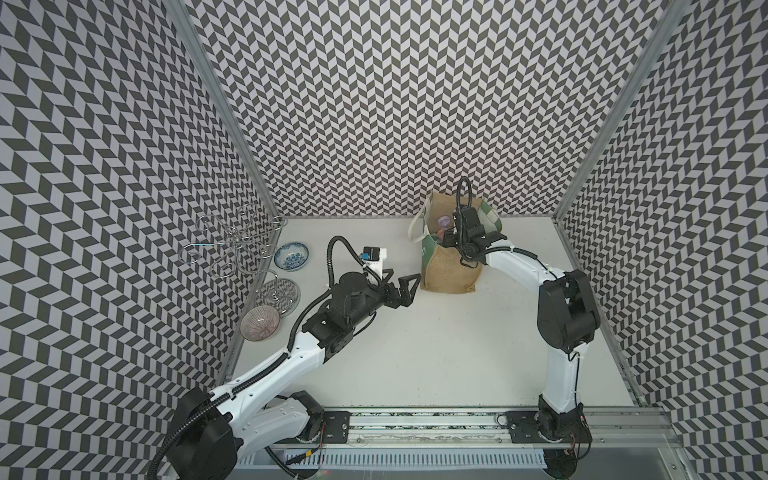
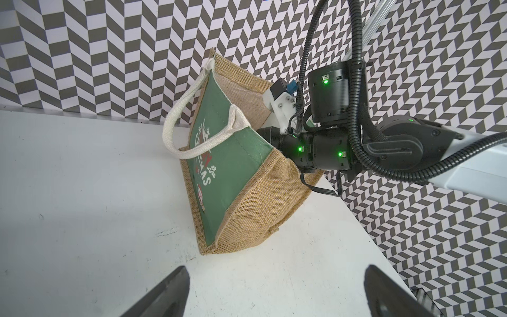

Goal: Put the hourglass into the canvas bag
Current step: Place the hourglass in the canvas bag.

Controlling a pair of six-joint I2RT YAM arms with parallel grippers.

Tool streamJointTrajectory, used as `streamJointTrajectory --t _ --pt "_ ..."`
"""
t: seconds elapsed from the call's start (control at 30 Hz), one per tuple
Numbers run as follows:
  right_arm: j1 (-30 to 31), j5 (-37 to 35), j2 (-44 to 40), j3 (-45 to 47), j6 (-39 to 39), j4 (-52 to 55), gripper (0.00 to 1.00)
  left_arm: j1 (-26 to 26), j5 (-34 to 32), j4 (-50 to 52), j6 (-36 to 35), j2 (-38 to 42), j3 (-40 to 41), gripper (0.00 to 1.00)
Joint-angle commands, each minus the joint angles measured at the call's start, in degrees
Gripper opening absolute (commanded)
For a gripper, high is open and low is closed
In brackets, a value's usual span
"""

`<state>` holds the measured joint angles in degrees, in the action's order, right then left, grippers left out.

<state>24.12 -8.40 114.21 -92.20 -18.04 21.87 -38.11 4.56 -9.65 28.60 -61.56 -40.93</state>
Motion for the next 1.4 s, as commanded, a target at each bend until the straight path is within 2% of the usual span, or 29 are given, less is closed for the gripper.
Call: streamJointTrajectory --t 0.0,0.13,0.33,0.4,0.67,0.77,0.87,1.03,1.2,1.37 --pt "-0.03 -1.59 0.74 0.09 -0.39 0.63 0.44 0.31 -0.87 -1.48 0.62 0.30 1.36 0.99" --pt "-0.04 -1.41 -0.65 0.03 -0.41 0.65 0.48 0.56 -0.18 -0.49 0.45 -0.23 0.26 0.99" --pt "-0.04 0.22 -3.93 -0.17 -1.22 -0.06 0.66 0.58 -0.37 -0.29 0.23 0.65 -0.03 0.99" --pt "-0.04 0.87 -5.28 -0.13 -1.77 -0.50 0.68 0.59 -0.39 0.06 0.00 0.50 -0.63 0.99" --pt "-1.37 4.60 -16.09 5.49 -3.62 -8.61 0.82 0.67 0.27 0.77 -0.53 0.52 -2.25 0.99" --pt "-3.32 5.62 -20.10 7.22 -4.34 -9.82 0.85 0.67 0.33 1.24 -1.16 0.47 -2.61 0.99" --pt "-7.05 8.43 -23.67 8.88 -6.10 -9.98 0.86 0.67 0.51 1.91 -1.65 0.12 -3.47 0.99" --pt "-13.17 9.12 -28.42 13.99 -7.40 -12.05 0.88 0.67 2.32 1.33 -1.76 -1.14 -4.93 0.99" --pt "-19.43 8.20 -28.83 21.26 -9.22 -14.62 0.89 0.61 4.54 -1.05 -1.44 -3.00 -5.74 0.99" --pt "-21.99 7.44 -24.66 27.40 -7.53 -19.96 0.89 0.14 6.87 -3.62 -1.50 -5.63 -6.06 0.99"
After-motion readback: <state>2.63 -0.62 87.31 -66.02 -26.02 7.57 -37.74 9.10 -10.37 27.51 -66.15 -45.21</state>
